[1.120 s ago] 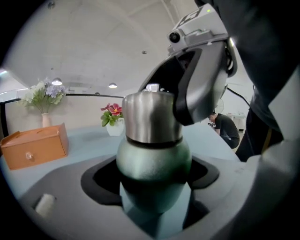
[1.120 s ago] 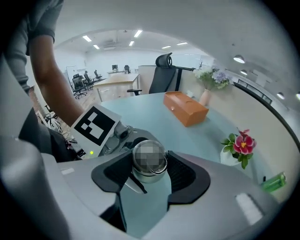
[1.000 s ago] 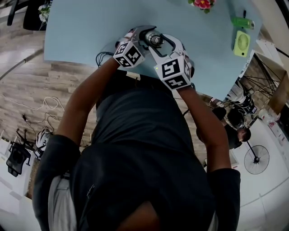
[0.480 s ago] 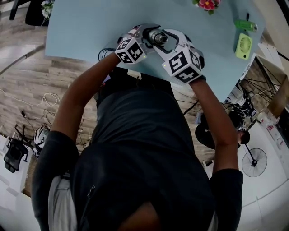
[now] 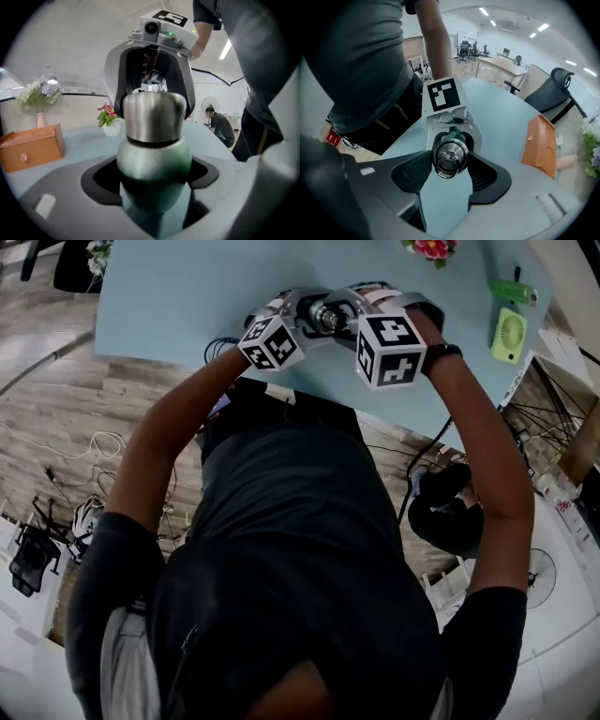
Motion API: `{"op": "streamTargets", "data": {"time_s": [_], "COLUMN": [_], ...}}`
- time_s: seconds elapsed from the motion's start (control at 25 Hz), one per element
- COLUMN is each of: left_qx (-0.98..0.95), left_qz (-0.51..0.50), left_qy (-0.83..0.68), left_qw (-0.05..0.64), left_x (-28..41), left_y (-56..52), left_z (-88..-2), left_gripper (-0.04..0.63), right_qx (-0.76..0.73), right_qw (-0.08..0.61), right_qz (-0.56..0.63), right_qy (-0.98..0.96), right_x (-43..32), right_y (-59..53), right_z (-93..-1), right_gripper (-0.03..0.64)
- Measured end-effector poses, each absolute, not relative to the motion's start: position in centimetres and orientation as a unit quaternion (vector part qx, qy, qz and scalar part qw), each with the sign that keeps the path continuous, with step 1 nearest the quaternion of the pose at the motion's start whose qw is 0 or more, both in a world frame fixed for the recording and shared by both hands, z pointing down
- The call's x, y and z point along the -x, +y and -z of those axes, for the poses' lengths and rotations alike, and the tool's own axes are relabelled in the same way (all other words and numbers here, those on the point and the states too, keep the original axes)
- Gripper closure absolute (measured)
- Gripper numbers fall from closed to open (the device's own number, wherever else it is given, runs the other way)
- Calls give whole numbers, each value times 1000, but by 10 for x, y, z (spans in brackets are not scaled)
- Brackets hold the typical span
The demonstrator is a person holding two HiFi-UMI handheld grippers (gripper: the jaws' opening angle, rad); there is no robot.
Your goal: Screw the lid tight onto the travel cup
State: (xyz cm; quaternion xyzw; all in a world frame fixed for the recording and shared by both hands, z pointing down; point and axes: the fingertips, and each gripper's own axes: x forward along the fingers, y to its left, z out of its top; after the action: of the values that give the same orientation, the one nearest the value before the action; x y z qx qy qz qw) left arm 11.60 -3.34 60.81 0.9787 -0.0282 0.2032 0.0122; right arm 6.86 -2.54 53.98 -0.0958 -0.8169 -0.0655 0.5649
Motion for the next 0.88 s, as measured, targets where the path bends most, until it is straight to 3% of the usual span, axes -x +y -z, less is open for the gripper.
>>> {"op": "streamTargets", "data": {"time_s": [0.36,0.88], "left_qx": [-978,-977], "left_qz": [-204,-201], "left_qy": [-32,-67], "left_qw": [9,20], "left_x": [-116,-117], "left_y": [-34,-37], "left_z": [-606,-606], "left_gripper": [166,164], "right_qx": [60,-315], "right_qw": [550,424], "right_qz": [44,-130], "right_qy": [-832,-839], "right_x": [-67,-69], "right_y": [-27,-40], "right_z": [-538,-536], "right_gripper": [380,373]}}
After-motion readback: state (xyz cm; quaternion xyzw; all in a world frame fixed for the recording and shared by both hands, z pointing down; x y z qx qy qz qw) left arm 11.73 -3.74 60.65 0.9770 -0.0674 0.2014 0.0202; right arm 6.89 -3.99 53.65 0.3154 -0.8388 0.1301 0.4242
